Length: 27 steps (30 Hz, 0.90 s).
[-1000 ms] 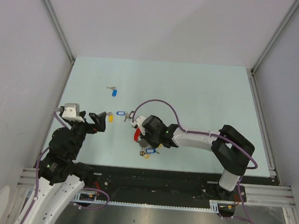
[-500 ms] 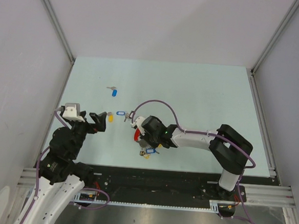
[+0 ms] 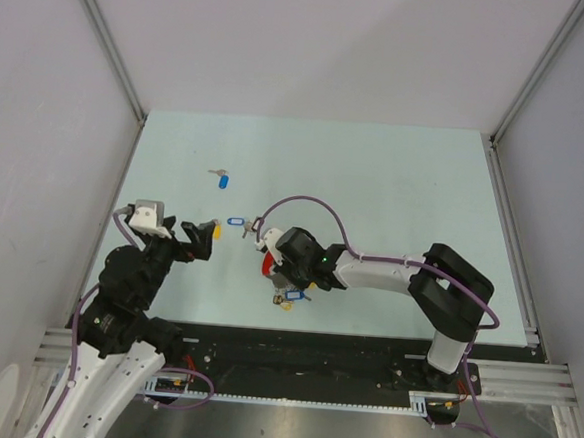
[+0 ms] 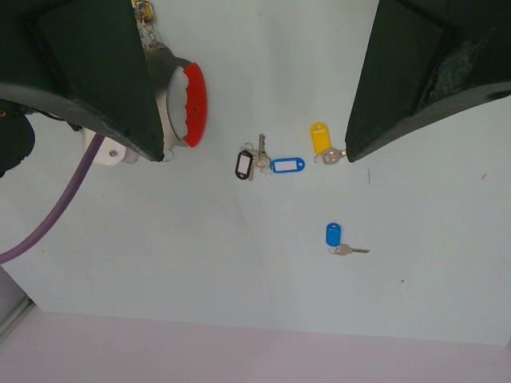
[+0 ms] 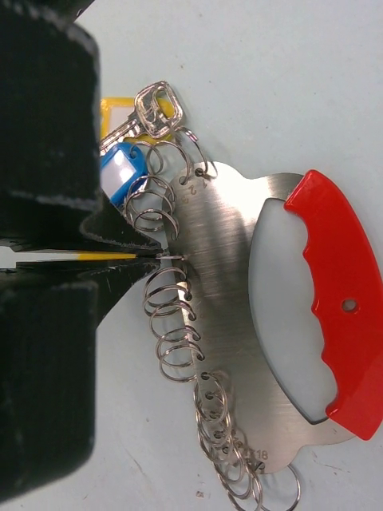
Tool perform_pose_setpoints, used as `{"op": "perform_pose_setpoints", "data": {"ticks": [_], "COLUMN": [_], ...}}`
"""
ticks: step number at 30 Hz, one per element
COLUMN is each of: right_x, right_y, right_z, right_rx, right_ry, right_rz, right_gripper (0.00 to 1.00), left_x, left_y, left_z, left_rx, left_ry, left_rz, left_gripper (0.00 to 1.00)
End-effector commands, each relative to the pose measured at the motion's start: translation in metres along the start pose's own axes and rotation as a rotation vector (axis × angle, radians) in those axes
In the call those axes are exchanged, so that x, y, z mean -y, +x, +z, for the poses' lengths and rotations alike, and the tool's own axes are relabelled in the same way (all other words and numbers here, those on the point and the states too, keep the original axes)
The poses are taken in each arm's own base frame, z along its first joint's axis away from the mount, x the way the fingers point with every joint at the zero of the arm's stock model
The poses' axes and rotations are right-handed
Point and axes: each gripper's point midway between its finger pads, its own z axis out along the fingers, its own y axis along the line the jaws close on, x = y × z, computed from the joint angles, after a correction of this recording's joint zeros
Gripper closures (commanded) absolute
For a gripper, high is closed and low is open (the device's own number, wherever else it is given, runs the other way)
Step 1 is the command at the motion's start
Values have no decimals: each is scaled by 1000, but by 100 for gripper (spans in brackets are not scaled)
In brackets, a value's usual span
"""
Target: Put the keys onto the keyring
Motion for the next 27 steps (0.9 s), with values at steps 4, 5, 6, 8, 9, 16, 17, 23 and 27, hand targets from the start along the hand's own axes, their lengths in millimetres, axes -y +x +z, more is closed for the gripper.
{"op": "perform_pose_setpoints", "data": {"ticks": [4,5,6,8,9,16,17,23,27], "right_x": [21,25,27,33,37,57,59,57,58], "right_y": [-37,-36,-40,-53,-53,-86,-91,-109,-110], "right_z": [-42,-45,-51,-71,-76,-151,-160,-224,-245], "right_rx": [169,182,206,277,291,559,597,811,878], "right_ry": [49,55,52,60,58,20,16,-57,-94], "right_rz": [-6,-1,-1,-5,-2,-24,-29,-96,-132], "right_gripper": [100,100,100,100,100,100,100,100,100], "left_x": [35,40,44,56,61,115,121,160,180], "left_y": [-18,-18,-17,-13,-13,-13,-15,-32,-44], "left_z": [1,2,3,6,7,17,18,22,22], "left_rx": [29,28,22,4,-3,-91,-94,-80,-60], "left_ry": [189,215,238,307,332,637,670,898,973], "left_rz": [48,53,57,74,80,129,132,184,252], "left_gripper": [0,0,0,0,0,0,0,0,0]}}
